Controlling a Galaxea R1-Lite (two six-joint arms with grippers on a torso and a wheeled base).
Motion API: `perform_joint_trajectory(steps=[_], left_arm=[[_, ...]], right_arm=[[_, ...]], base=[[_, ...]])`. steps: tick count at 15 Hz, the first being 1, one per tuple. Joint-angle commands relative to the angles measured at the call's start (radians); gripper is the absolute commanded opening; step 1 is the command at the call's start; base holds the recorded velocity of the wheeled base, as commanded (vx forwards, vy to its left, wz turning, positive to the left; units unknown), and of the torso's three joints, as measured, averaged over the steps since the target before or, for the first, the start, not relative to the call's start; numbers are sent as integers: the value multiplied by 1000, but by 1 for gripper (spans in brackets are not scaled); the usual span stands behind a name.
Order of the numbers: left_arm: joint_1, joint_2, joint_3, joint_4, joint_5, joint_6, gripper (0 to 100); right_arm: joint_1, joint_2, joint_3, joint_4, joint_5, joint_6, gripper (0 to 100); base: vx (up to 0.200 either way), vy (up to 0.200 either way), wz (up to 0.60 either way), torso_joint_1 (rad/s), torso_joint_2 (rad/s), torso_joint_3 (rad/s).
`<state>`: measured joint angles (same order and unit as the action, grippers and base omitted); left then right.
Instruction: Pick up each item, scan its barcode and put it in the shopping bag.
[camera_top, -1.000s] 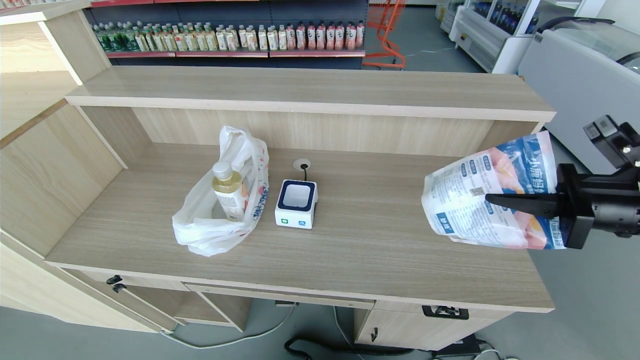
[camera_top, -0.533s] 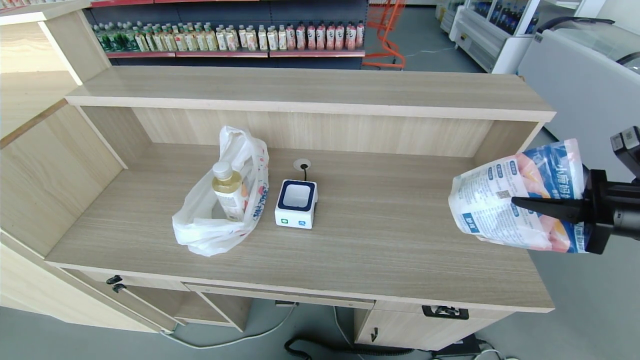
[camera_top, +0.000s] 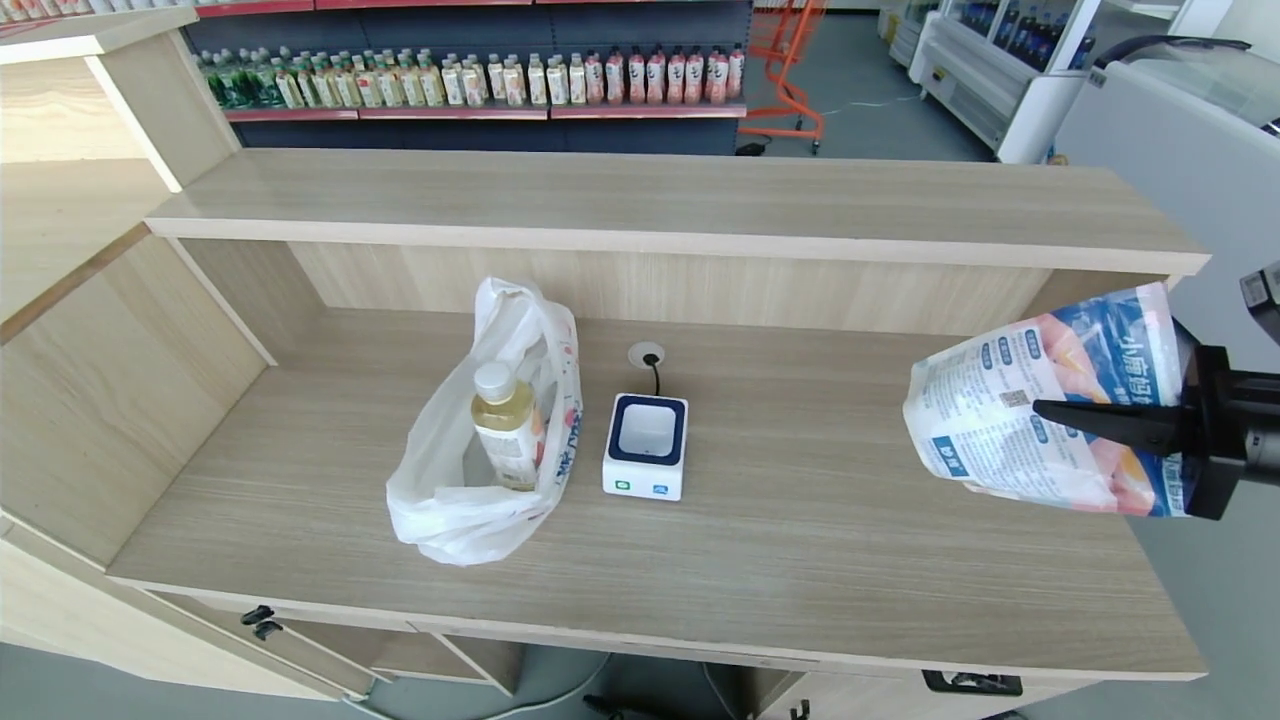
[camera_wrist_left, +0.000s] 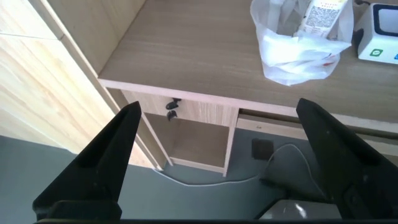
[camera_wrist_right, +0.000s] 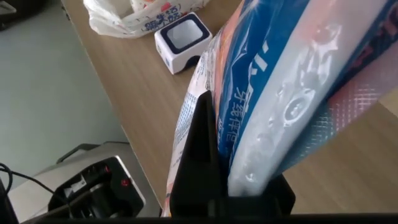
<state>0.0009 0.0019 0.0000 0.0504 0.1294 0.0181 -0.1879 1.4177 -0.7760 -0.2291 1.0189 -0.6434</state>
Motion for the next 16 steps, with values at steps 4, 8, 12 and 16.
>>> perform_joint_trajectory(steps=[4,8,12,16], left_arm=[[-1,0,0,0,1,-4,100],[-1,0,0,0,1,-4,100],[-1,0,0,0,1,-4,100],[-1,0,0,0,1,-6,100]], right_arm=[[4,-23,23,5,1,1,0],[56,-72,32,14,41,80,0],[113,-45,64,11,33,65,0],[151,64,60,11,32,-110,0]], base=[[100,100,0,1,4,2],[0,0,0,0,0,0],[0,0,0,0,0,0],[0,0,0,0,0,0]])
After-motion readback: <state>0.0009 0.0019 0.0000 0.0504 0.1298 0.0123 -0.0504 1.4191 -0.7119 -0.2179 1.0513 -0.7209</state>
